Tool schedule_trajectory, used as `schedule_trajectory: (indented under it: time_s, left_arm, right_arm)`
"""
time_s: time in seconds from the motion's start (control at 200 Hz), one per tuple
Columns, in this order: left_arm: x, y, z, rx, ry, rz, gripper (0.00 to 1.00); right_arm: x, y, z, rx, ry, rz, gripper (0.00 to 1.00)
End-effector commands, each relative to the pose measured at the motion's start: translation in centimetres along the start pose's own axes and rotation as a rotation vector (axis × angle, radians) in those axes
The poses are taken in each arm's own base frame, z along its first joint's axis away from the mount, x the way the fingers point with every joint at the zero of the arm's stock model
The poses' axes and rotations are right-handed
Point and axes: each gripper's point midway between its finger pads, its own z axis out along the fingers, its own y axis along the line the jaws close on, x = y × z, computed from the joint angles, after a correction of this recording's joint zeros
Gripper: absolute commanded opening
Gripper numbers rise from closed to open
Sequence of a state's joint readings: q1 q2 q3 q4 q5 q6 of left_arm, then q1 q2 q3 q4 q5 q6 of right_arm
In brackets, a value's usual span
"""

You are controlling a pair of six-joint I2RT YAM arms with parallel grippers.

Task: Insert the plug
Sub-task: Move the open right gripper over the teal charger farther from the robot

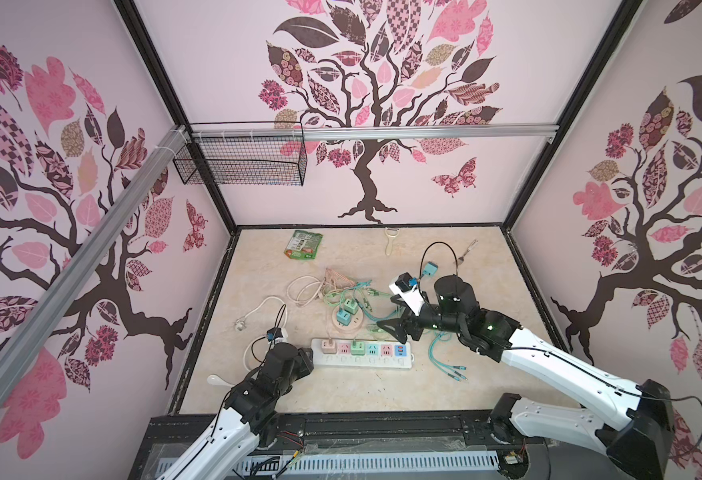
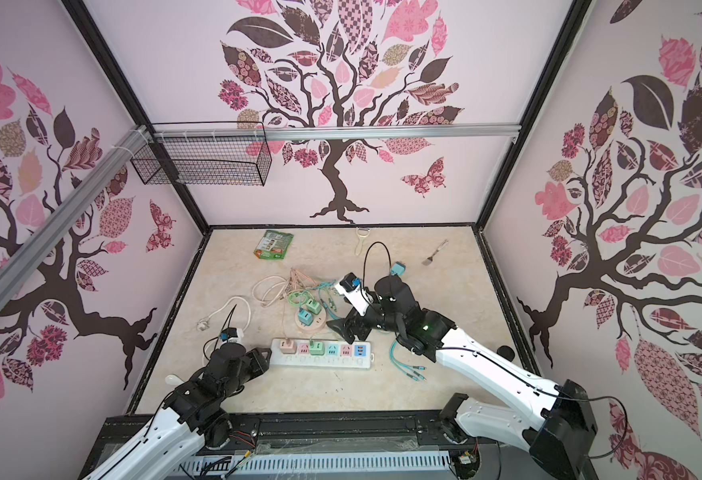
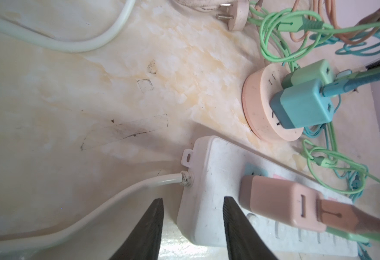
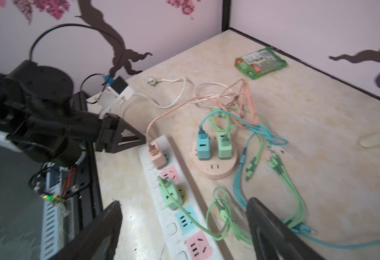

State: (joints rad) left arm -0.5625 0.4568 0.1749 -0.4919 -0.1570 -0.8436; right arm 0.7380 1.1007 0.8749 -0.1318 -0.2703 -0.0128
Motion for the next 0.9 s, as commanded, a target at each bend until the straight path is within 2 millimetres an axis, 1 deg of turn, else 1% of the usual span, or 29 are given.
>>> schedule_trajectory:
  time_s: [0.0,0.05,0.09,0.255,0.335,0.425,0.5,0.575,0.635,0.71,0.895]
  left_arm:
    - [-1.1,-1.7,-0.7,0.041,-0.003,0.052,0.49]
    - [-1.3,-1.9,-0.8,0.038,-0.001,0.071,0.5]
    - [-1.5,-2.1,-0.9,0.033,0.002,0.086,0.51]
    - [-2.8,-2.4,-1.8,-0.014,0.002,0.158,0.54]
    - [-3.2,-3.3,-1.9,0.018,-0.003,0.165,0.55]
    - [-3.7,-4.3,-2.4,0.053,-0.017,0.158,0.57]
    - [-4.4,-4.9,-3.2,0.072,-0.029,0.154,0.57]
    - [-5.3,-5.3,-4.3,0.07,-0.054,0.155,0.58]
    - [-6.0,-5.2,-4.9,0.054,-0.071,0.155,0.58]
    - [-6.7,-5.5,-5.6,0.04,-0.08,0.161,0.59]
    - [-8.2,-7.0,-7.2,0.036,-0.069,0.213,0.6]
  right_arm:
    - [-1.1,-5.4,-0.9,0.238,-0.049,0.164,0.87]
    - [-0.7,-7.4,-1.0,0.31,-0.041,0.216,0.86]
    - [-0.3,-8.6,-1.1,0.349,-0.029,0.246,0.86]
    - [0.4,-12.2,-1.1,0.484,-0.014,0.274,0.86]
    - [1.2,-14.5,-1.1,0.516,0.002,0.352,0.86]
    - [2.2,-17.0,-1.1,0.511,-0.009,0.452,0.85]
    - [3.4,-19.2,-1.2,0.526,-0.012,0.522,0.83]
    - [4.6,-21.1,-1.1,0.572,0.005,0.55,0.82]
    - [5.6,-22.0,-0.7,0.6,0.03,0.559,0.82]
    - [6.3,-22.9,0.0,0.619,0.039,0.565,0.82]
    - [7.8,-25.6,1.7,0.702,0.064,0.58,0.8]
